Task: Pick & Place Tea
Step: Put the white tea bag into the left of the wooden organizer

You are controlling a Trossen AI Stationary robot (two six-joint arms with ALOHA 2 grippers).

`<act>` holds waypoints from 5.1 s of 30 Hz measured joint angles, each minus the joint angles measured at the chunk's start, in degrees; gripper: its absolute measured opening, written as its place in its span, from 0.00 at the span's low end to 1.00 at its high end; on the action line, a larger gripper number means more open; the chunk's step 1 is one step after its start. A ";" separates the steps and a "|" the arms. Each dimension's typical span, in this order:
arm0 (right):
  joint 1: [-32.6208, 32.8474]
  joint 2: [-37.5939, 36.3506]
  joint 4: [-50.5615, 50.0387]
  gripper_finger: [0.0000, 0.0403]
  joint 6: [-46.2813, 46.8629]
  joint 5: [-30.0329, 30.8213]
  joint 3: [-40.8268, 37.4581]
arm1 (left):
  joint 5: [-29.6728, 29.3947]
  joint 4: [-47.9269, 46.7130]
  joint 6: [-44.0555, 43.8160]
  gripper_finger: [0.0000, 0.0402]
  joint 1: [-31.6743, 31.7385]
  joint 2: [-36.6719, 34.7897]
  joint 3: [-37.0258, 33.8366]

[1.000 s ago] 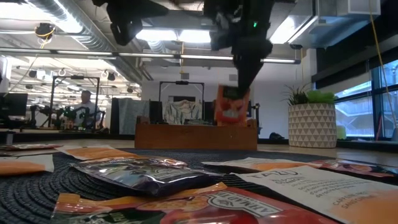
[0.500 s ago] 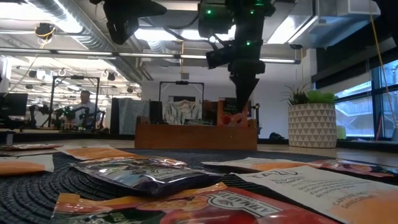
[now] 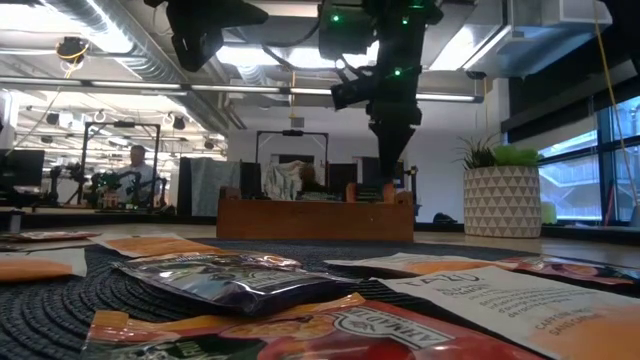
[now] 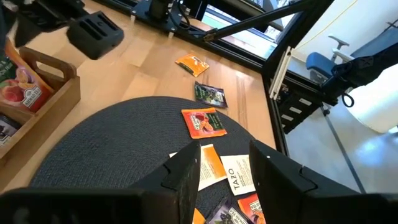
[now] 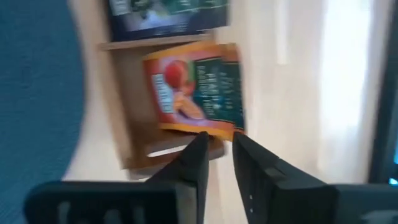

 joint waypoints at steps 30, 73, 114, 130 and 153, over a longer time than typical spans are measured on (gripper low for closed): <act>32.30 -3.29 12.89 0.22 42.78 -5.48 0.74 | 9.95 16.18 -1.47 0.34 3.13 21.13 0.00; 38.53 13.42 15.17 0.22 55.16 -4.14 0.48 | 8.38 23.76 -20.06 0.33 5.22 27.54 0.00; 38.46 13.53 15.52 0.22 54.07 -3.99 0.37 | 16.61 25.05 -23.35 0.32 6.88 40.30 7.06; 36.57 13.53 15.99 0.22 54.07 -4.39 0.39 | 18.61 25.14 -21.49 0.32 6.78 40.39 7.02; 36.13 13.57 16.85 0.22 54.09 -4.23 0.37 | 16.76 22.89 -17.44 0.32 7.00 40.16 6.96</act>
